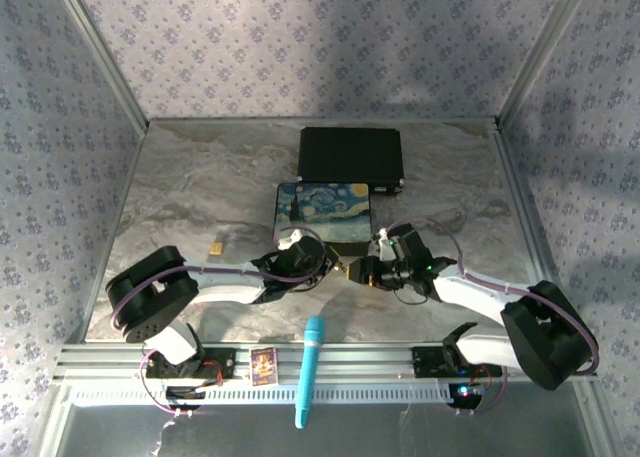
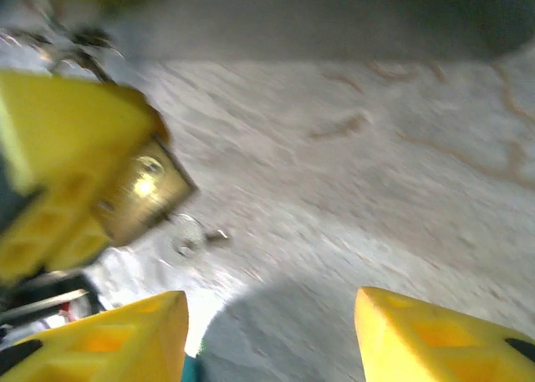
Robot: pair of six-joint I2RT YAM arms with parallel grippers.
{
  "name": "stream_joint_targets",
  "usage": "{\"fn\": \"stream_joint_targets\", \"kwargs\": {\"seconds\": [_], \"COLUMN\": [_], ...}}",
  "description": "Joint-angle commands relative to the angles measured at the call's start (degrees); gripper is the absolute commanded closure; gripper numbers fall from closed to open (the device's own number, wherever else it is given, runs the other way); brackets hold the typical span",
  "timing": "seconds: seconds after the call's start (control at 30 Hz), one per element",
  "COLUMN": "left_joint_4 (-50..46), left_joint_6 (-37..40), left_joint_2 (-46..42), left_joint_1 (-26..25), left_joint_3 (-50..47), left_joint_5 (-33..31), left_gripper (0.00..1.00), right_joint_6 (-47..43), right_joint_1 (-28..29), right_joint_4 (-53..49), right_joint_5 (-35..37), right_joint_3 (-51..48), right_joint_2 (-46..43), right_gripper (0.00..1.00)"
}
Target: Unlock the padlock with the key
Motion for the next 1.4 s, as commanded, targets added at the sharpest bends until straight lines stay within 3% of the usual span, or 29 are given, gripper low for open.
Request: {"fn": "stream_joint_targets", "kwargs": {"seconds": [0.0,0.07,0.17,0.27,0.43,0.6,1.07,1.37], "left_joint_4": [-1.3,-2.1,-5.6,-10.5,-8.1,-5.1,-7.5,-7.2], "left_joint_6": [-4.0,-4.0,-2.5,-0.5,1.1,1.1,3.7,3.6], "left_joint_2": [-0.1,-0.4,-1.1,-2.3,-3.4,-3.6,-5.4,-6.4], "left_joint_1": [-0.1,-0.2,-0.2,-0.1,0.2,1.3,1.2,1.2], "left_joint_3": [0.2,0.2,1.6,3.6,3.0,1.5,2.9,2.0], "left_joint_5": [3.6,3.3,3.2,3.1,4.0,6.5,7.0,7.4], "left_gripper": [1.00,1.00,1.00,1.00,1.00,1.00,1.00,1.00], "right_joint_6": [-10.7,-14.1,-22.8,-30.4,-37.5,-39.1,-43.5,-43.5], "right_joint_1": [5.1,10.2,15.0,15.1,15.4,15.7,16.9,17.0], "right_joint_4": [-13.7,-14.5,-9.4,-4.8,1.7,7.5,9.0,12.2], "right_joint_5": [13.7,24.5,31.9,30.3,25.4,23.7,21.0,22.4], "right_joint_3": [4.0,5.2,4.0,2.9,1.7,-0.1,1.1,1.3], "right_joint_2": [-4.0,-6.7,-10.2,-11.8,-10.9,-7.9,-1.1,0.7], "right_gripper": [0.35,0.34,0.35,0.38,0.41,0.46,0.58,0.73]}}
